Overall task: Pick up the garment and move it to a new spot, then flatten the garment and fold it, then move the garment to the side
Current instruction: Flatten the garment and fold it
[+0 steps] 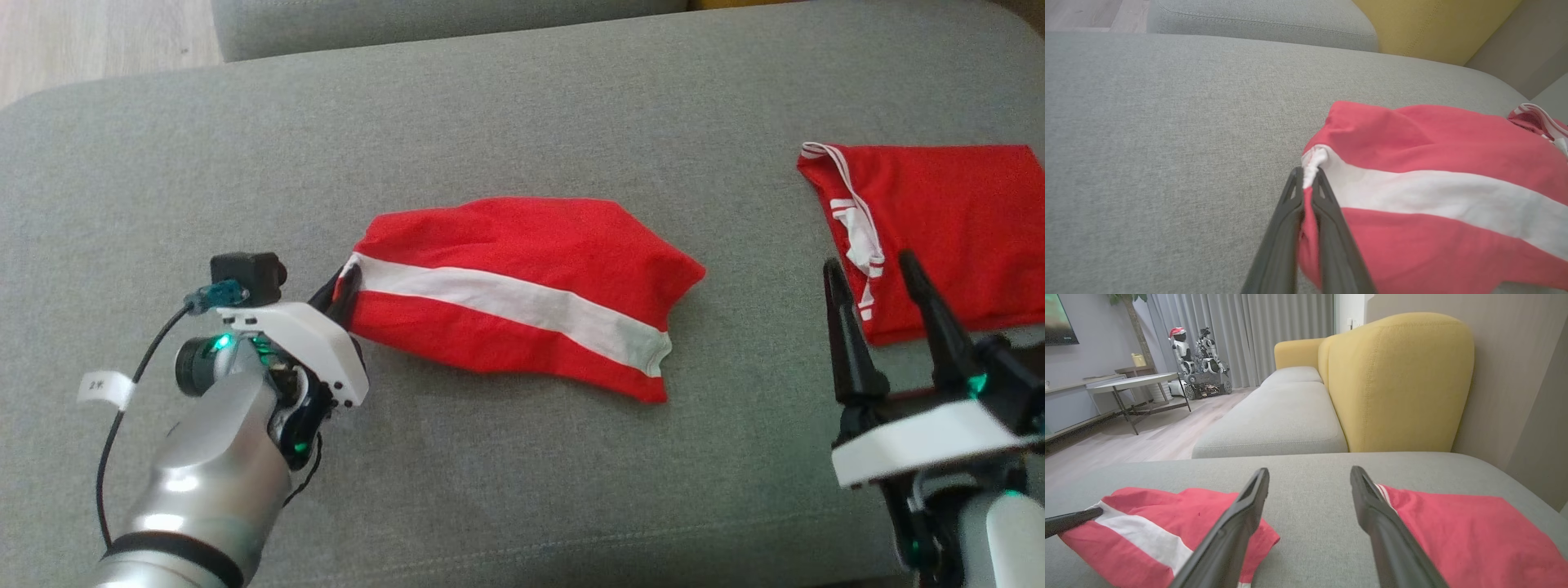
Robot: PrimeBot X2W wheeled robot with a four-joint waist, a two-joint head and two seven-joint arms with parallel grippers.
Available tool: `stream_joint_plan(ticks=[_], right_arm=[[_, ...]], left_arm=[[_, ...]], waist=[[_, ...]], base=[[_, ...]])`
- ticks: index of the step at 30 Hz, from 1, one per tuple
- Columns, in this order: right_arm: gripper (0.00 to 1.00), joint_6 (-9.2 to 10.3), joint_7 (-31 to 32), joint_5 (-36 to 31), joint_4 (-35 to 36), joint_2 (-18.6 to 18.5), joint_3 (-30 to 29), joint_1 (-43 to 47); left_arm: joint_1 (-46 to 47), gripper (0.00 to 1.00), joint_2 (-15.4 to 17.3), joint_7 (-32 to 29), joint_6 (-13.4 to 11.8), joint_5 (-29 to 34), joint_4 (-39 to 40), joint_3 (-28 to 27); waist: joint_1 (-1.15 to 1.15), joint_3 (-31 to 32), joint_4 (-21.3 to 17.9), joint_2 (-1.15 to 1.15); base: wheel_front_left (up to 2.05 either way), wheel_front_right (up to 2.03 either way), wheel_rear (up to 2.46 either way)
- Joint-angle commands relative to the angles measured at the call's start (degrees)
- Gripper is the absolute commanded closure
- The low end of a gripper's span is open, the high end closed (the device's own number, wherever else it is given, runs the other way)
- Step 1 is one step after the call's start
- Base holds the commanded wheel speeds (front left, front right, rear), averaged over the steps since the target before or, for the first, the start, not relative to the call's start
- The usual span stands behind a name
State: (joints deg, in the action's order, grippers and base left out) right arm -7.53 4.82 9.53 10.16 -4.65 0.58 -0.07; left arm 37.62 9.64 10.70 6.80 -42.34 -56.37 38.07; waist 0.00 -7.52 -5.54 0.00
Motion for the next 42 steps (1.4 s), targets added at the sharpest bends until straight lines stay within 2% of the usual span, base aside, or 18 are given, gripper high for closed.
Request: stream_joint_plan(ticks=[1, 8, 24, 29, 35, 42], right_arm=[[0.0, 0.04, 0.47, -0.32, 2.88, -0.02, 0.86, -0.17], [0.0, 0.04, 1.54, 0.23, 4.81, 0.85, 1.23, 1.66], [0.0, 0.04, 2.08, 1.27, 3.48, 0.77, 2.01, -0.46], [0.0, 0.04, 3.32, 3.0, -1.42, -0.82, 4.38, -4.52], [0.0, 0.04, 6.69, 5.98, -16.63, -2.8, 11.53, -10.55], [0.0, 0.04, 5.33, 8.23, -29.03, -1.76, 17.41, -15.14]], left_arm=[[1.2, 1.0, 2.14, 0.62, -0.26, -0.65, 1.37, -1.62], [0.96, 1.0, 2.27, 0.46, -0.47, -1.02, 1.58, -1.49], [1.28, 1.0, 2.78, 0.38, -0.93, -1.25, 2.35, -0.9], [1.93, 1.0, 2.86, 0.22, -1.01, -1.17, 2.79, -0.68], [3.51, 1.0, 2.48, 0.12, -1.16, -0.58, 3.65, 0.14], [4.44, 1.0, 2.43, 0.31, -1.13, -0.46, 4.48, 0.51]], waist=[[0.0, 0.08, -0.03, 0.0], [0.0, 0.17, -0.01, 0.0], [0.0, -0.53, 0.06, 0.0], [0.0, -1.44, 0.25, 0.0], [0.0, -3.61, 1.87, 0.0], [0.0, -5.53, 2.8, 0.0]], base=[[0.0, 0.0, 0.0], [0.0, 0.0, 0.0], [0.0, 0.0, 0.0], [0.0, 0.0, 0.0], [0.0, 0.0, 0.0], [0.0, 0.0, 0.0]])
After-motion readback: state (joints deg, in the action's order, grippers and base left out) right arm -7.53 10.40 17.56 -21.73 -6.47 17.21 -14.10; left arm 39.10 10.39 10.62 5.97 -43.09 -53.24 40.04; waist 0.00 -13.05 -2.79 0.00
